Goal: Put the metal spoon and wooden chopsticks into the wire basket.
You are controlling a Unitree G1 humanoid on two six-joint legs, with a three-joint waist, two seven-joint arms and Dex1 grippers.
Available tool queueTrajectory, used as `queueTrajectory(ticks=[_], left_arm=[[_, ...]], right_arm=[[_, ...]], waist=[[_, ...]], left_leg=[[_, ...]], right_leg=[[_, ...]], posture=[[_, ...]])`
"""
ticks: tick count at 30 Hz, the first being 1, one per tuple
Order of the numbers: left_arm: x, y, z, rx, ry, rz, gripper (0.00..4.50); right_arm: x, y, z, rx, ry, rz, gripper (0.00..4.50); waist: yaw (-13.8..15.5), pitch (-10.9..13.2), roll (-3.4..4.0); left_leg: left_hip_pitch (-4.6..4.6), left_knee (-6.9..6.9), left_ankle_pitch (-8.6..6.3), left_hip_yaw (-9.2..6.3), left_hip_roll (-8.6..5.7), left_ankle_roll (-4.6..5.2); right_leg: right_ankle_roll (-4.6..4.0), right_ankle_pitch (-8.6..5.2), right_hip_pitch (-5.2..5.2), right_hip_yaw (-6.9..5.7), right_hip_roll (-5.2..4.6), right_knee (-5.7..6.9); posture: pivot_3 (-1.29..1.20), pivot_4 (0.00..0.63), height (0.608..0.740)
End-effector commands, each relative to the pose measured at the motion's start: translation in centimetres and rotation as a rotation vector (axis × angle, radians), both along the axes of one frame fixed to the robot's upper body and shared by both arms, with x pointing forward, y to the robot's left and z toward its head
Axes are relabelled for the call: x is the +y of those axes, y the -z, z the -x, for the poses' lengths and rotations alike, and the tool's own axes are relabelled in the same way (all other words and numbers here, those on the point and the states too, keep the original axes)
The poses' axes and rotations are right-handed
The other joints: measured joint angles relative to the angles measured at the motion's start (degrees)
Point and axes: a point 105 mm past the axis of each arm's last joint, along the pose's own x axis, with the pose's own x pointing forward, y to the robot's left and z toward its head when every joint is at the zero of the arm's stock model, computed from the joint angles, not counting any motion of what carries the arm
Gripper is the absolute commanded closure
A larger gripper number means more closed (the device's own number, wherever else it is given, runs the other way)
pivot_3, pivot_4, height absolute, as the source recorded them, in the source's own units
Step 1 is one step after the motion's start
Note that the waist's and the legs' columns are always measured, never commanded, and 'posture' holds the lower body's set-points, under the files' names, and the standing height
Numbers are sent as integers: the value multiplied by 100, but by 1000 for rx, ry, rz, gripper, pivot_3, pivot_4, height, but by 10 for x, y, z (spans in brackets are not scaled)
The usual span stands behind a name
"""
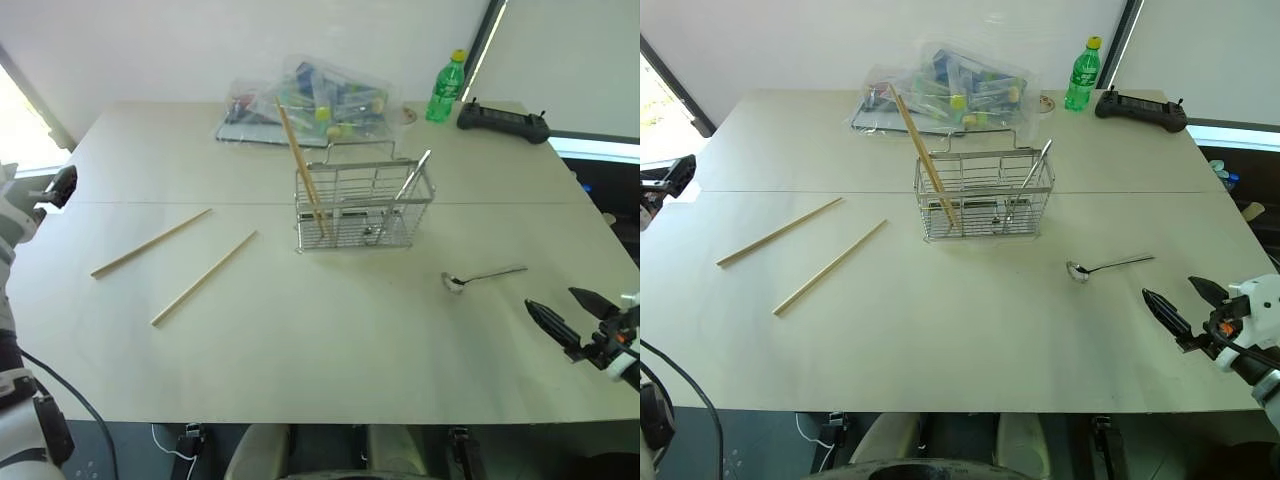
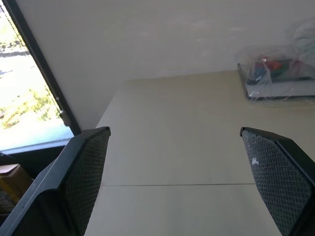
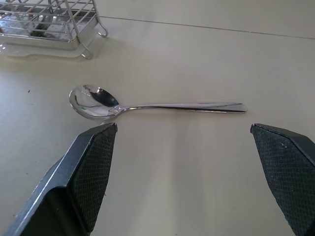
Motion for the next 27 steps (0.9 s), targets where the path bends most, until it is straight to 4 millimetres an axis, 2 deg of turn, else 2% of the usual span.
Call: queueTrajectory(ticks=[1, 13, 20, 27], left_arm=[[-3, -16, 2, -44, 14, -53, 16], [-9, -14, 0, -17, 43, -54, 16], [-13, -14, 2, -14, 60, -52, 16], [-32, -8, 0, 49, 162, -16, 16]], right_arm=[[2, -14, -1, -51, -5, 20, 13], [-1, -18, -9, -67, -7, 34, 13], [-3, -26, -20, -79, -21, 57, 13], [-4, -30, -28, -78, -36, 107, 13]], waist=[[0, 0, 0], [-6, 0, 0], [-6, 0, 1], [-5, 0, 0]], left_leg=[[0, 0, 0, 0, 0, 0], [1, 0, 0, 0, 0, 0], [0, 0, 0, 1, 0, 0], [0, 1, 0, 1, -1, 0]], right_leg=[[0, 0, 0, 0, 0, 0], [0, 1, 0, 0, 0, 0], [1, 1, 0, 0, 0, 0], [1, 1, 0, 0, 1, 0]], posture=[[0, 150, 734], [0, 150, 734], [0, 150, 734], [0, 150, 734]])
